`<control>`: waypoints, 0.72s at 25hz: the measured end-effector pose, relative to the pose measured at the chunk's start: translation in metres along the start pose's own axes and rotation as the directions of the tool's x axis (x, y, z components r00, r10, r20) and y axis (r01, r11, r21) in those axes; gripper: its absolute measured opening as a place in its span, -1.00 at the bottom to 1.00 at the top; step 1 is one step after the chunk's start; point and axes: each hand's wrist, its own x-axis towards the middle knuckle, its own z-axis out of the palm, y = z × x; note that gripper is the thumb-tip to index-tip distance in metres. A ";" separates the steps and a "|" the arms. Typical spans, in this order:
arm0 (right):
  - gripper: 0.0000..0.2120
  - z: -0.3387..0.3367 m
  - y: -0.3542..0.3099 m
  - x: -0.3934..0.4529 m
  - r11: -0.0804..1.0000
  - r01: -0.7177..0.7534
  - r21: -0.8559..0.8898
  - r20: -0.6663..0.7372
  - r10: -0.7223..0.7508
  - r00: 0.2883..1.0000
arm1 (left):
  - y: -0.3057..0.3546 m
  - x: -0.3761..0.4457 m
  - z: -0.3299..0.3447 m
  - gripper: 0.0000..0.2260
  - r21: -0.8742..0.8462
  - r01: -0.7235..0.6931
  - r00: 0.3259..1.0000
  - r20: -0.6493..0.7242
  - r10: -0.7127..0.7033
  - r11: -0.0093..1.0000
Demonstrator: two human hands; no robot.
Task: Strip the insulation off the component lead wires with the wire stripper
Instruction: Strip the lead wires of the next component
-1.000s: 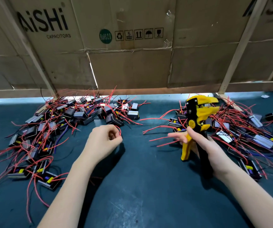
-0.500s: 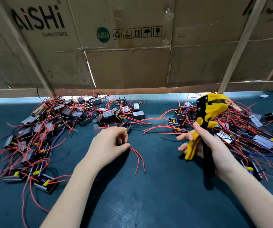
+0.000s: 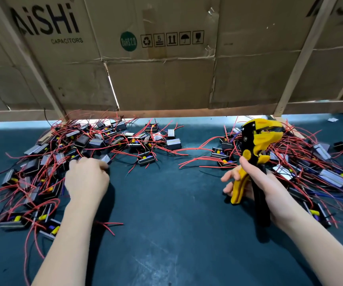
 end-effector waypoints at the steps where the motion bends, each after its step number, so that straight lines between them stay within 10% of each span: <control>1: -0.58 0.000 -0.001 0.000 1.000 0.002 -0.009 -0.003 -0.002 1.000 | -0.002 0.001 -0.001 -0.74 -0.034 0.036 0.998 -0.049 -0.037 0.999; 6: -0.60 0.005 -0.005 -0.004 0.997 0.019 -0.069 0.015 -0.018 1.000 | 0.032 -0.015 0.006 -0.79 -0.287 -0.351 0.935 -0.157 0.318 0.891; 12: -0.65 0.008 -0.015 -0.009 0.988 0.029 -0.148 0.102 -0.014 0.995 | 0.051 -0.019 0.027 -0.46 -0.014 -0.485 0.874 -0.017 0.485 0.874; 18: -0.48 0.006 -0.018 -0.010 0.956 0.011 -0.293 0.156 0.037 0.987 | 0.068 -0.040 -0.004 -0.56 -0.578 -0.616 0.721 -0.142 0.678 0.535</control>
